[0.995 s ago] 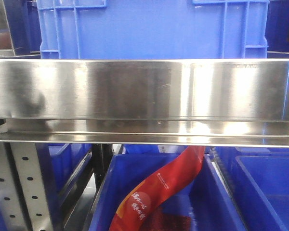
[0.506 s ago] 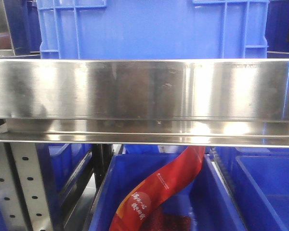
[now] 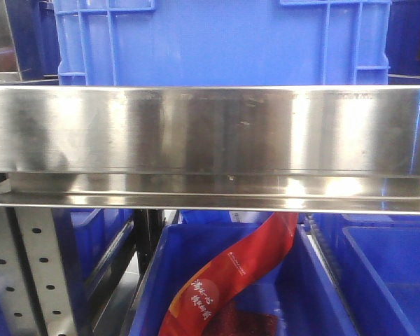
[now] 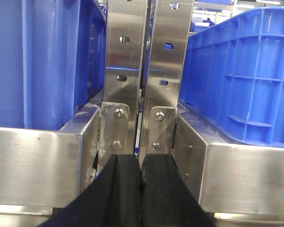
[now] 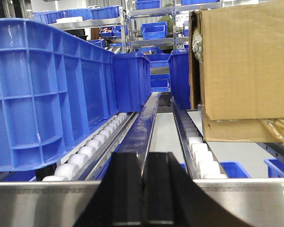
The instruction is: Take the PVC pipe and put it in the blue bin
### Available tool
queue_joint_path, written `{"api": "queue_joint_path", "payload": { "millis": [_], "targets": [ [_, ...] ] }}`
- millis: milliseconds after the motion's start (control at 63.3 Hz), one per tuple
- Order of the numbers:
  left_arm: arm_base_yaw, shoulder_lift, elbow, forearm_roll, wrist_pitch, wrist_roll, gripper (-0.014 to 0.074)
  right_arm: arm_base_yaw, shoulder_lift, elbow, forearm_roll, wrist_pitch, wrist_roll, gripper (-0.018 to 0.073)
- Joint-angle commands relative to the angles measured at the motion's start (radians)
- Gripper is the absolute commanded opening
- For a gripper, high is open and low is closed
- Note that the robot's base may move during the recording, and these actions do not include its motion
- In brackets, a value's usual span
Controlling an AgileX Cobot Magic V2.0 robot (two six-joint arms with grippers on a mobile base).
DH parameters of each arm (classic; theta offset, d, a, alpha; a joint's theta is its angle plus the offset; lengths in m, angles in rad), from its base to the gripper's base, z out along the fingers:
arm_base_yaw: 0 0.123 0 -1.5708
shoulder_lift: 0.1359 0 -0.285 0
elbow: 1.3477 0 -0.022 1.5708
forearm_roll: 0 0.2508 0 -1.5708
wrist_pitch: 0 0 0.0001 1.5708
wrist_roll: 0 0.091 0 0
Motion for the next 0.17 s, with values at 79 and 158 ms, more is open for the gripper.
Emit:
{"api": "queue_joint_path", "payload": {
  "millis": [79, 158],
  "targets": [
    [0.001, -0.007, -0.001, 0.004, -0.012, 0.002, -0.0111, -0.004, -0.004, 0.000, -0.009, -0.019, -0.004, -0.0169],
    [0.001, -0.007, -0.001, 0.004, -0.012, 0.002, -0.0111, -0.004, -0.004, 0.000, -0.009, -0.019, -0.004, -0.0169]
  ]
}}
